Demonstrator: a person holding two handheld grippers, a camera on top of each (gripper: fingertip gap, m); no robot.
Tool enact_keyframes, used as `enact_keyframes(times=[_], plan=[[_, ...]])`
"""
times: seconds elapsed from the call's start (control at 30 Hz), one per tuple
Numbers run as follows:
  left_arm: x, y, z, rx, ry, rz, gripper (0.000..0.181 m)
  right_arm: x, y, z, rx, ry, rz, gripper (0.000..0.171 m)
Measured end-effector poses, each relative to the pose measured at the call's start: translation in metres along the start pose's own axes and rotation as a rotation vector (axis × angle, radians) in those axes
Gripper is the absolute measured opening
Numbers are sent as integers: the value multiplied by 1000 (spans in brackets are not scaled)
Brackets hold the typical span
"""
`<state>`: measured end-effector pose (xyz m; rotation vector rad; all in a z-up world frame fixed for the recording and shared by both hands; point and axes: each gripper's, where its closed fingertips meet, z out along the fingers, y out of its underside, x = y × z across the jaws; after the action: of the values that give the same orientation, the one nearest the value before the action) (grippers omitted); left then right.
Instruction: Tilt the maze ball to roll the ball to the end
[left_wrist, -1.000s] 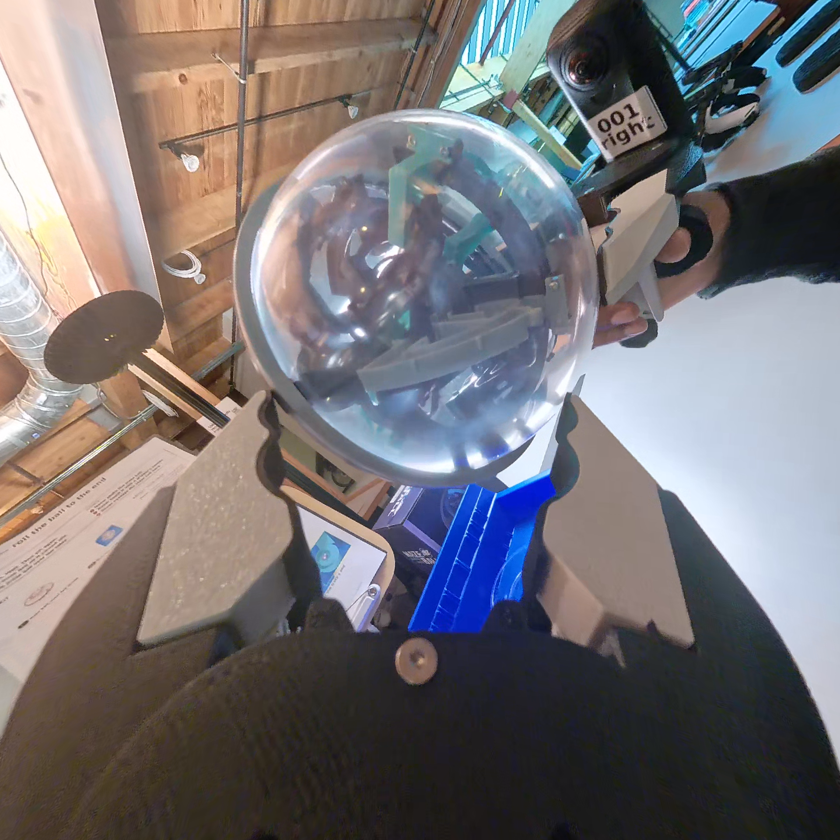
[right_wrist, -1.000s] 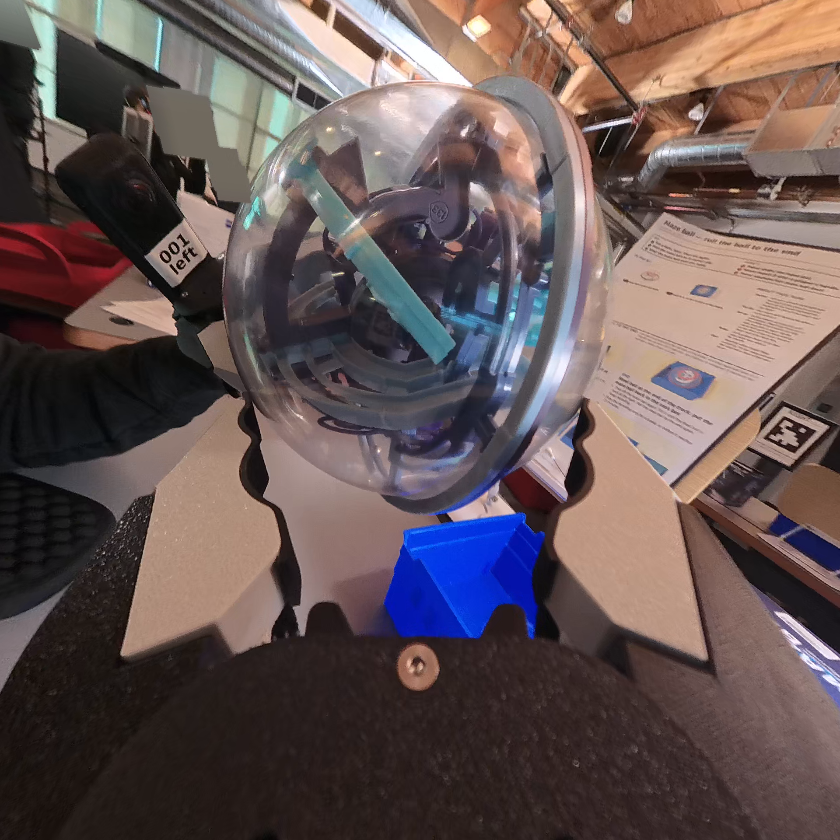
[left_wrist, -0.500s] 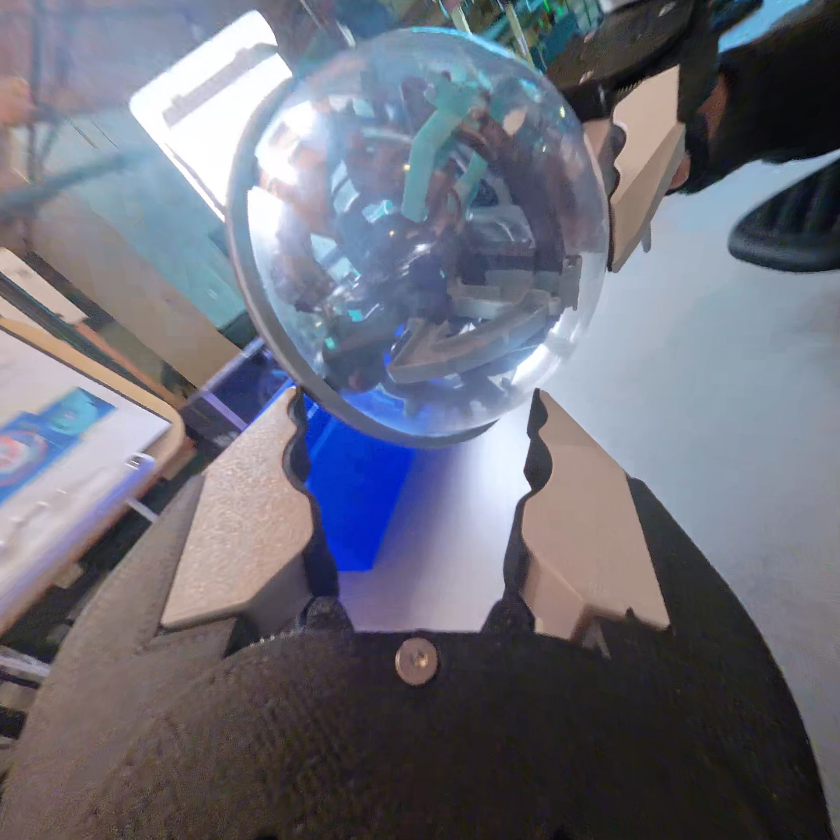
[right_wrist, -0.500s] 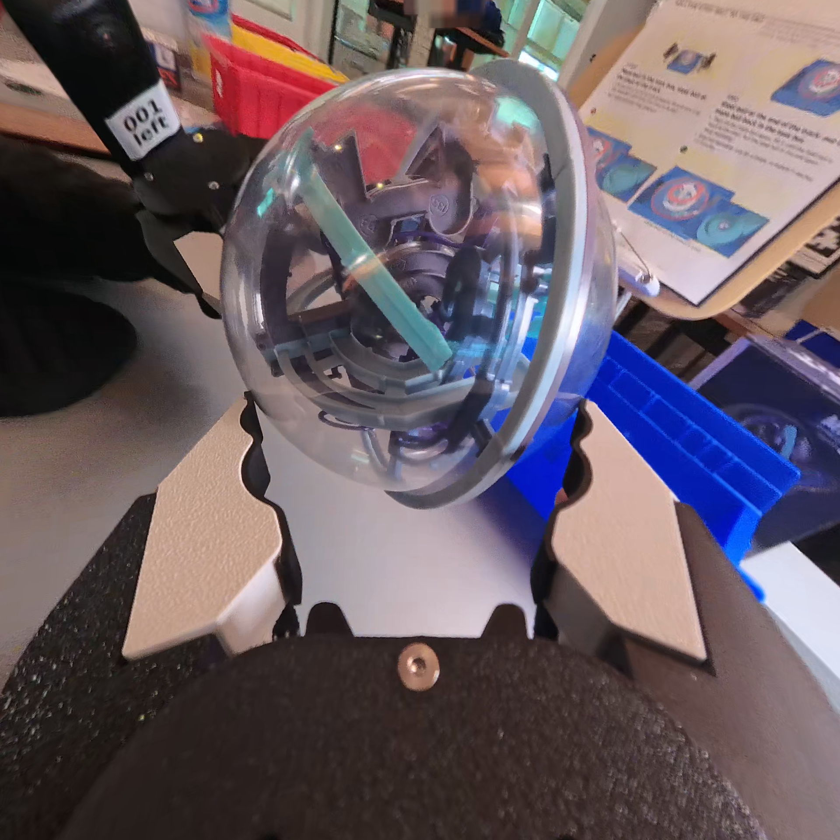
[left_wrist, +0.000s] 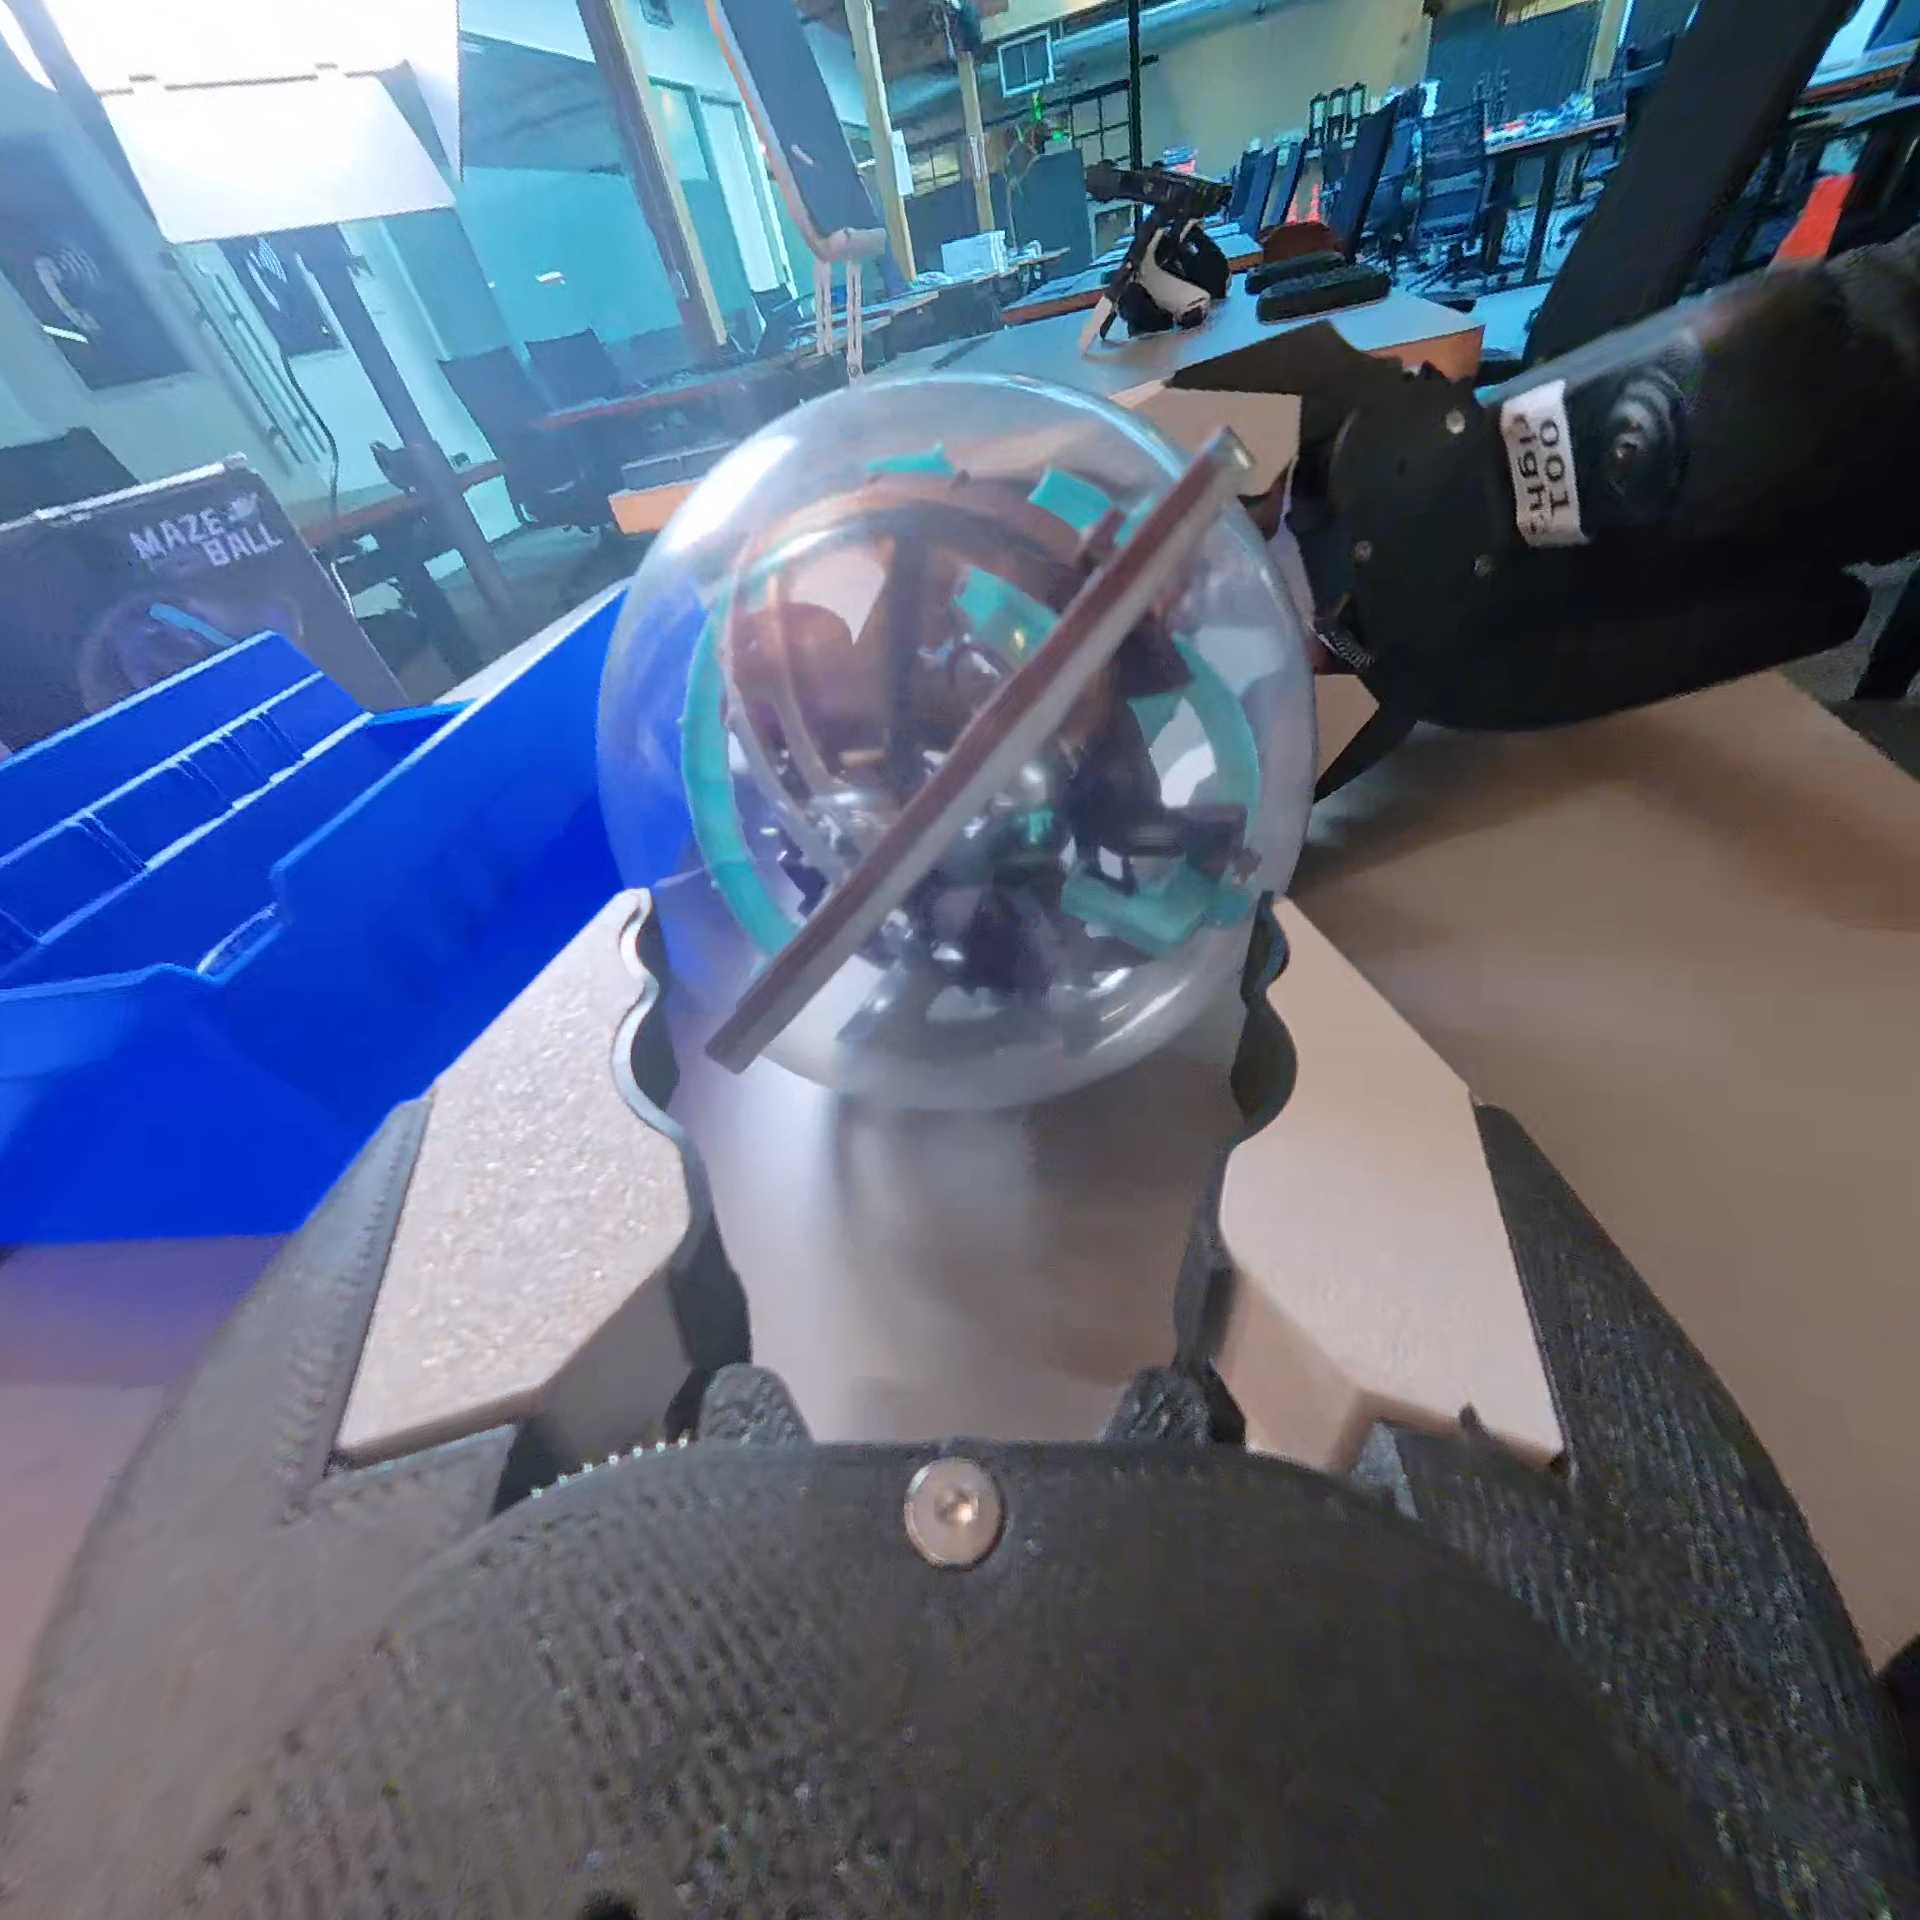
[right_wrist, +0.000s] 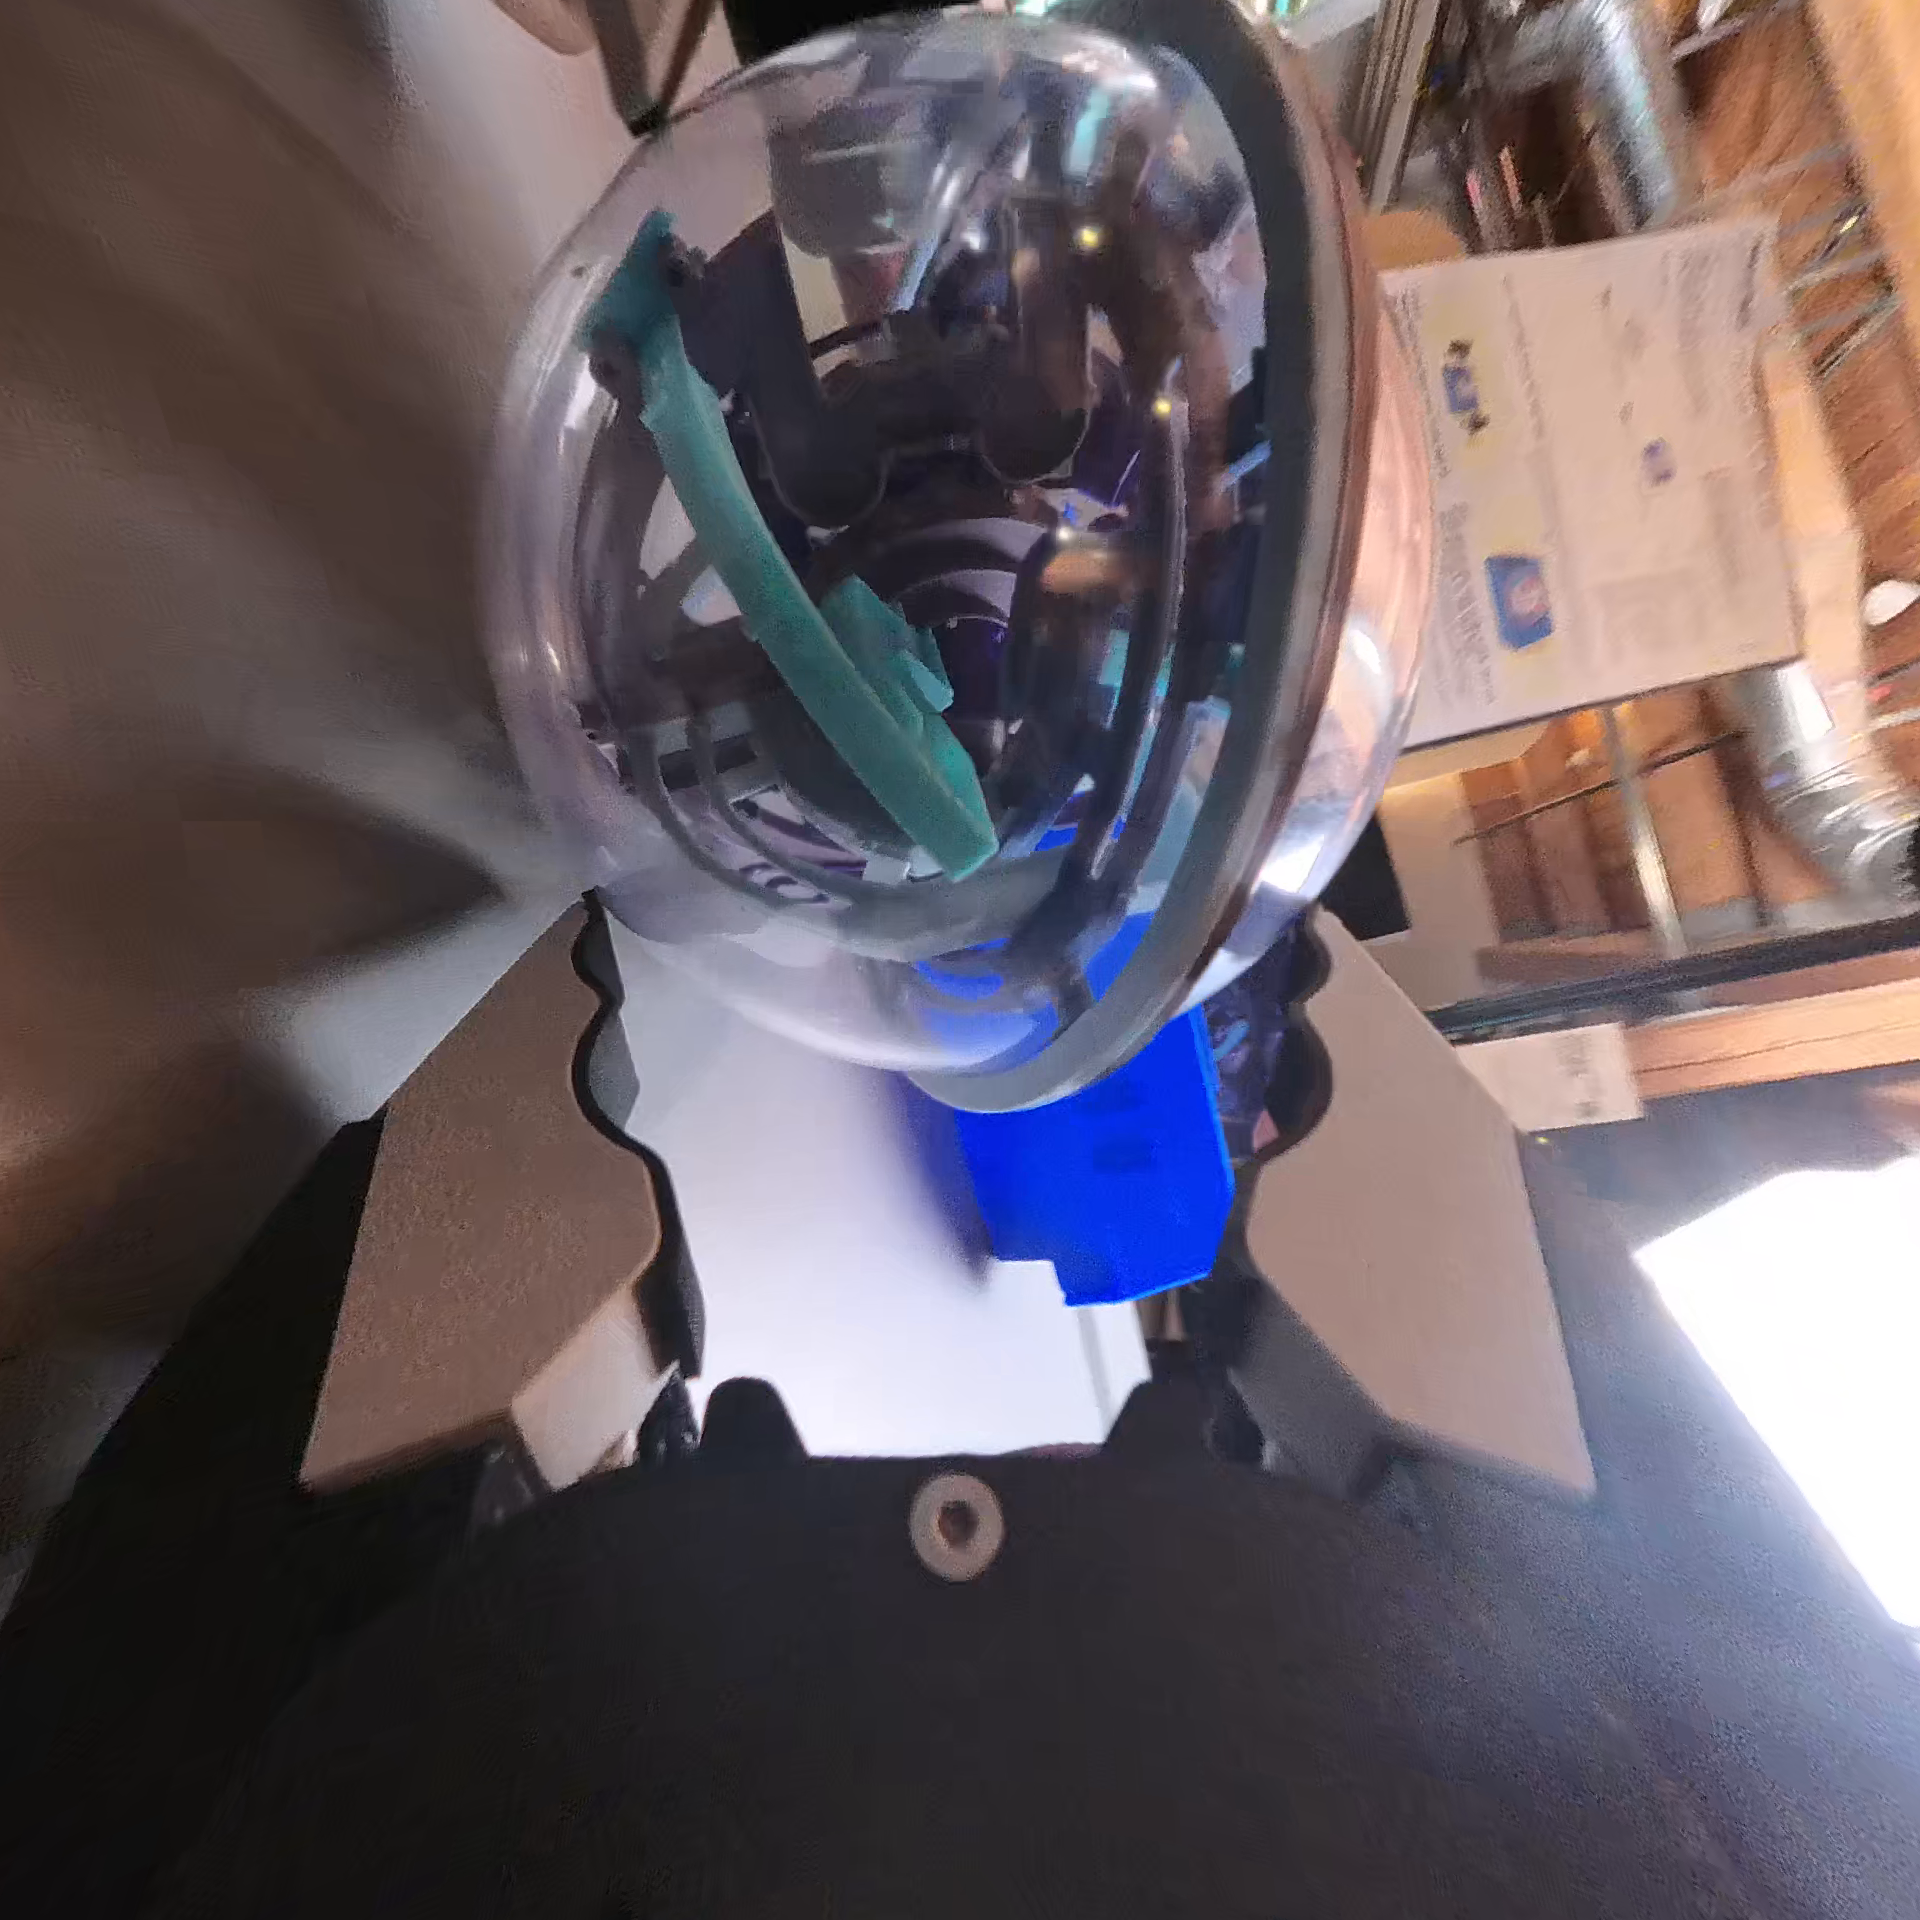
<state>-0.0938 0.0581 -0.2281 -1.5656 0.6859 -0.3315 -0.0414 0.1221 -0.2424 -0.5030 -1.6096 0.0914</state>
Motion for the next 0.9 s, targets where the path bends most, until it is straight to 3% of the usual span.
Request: enact_keyframes(times=[0.17,0.3,0.4,0.43,0.57,0.7,0.73,0.77,0.9], plan=[[2,-2,-5,18,46,-58,108,0,-9,-6,26,23,-84,122],[5,-3,-17,33,75,-77,94,-2,-21,-16,94,-30,-40,118],[2,-4,-29,45,30,-63,71,0,-33,-25,143,-42,-54,103],[1,-5,-32,52,2,-48,68,0,-38,-28,156,-26,-87,94],[3,-6,-42,48,-39,-13,63,-2,-46,-29,186,15,-184,88],[-2,-10,-52,53,-56,14,57,-6,-48,-29,214,59,-267,57],[-4,-11,-56,63,-44,-11,53,-8,-50,-30,230,63,-278,39],[-5,-13,-61,78,-23,-46,46,-9,-53,-32,244,61,-280,10],[-1,-8,-70,88,76,-213,46,-18,-59,-33,276,12,-257,7]])
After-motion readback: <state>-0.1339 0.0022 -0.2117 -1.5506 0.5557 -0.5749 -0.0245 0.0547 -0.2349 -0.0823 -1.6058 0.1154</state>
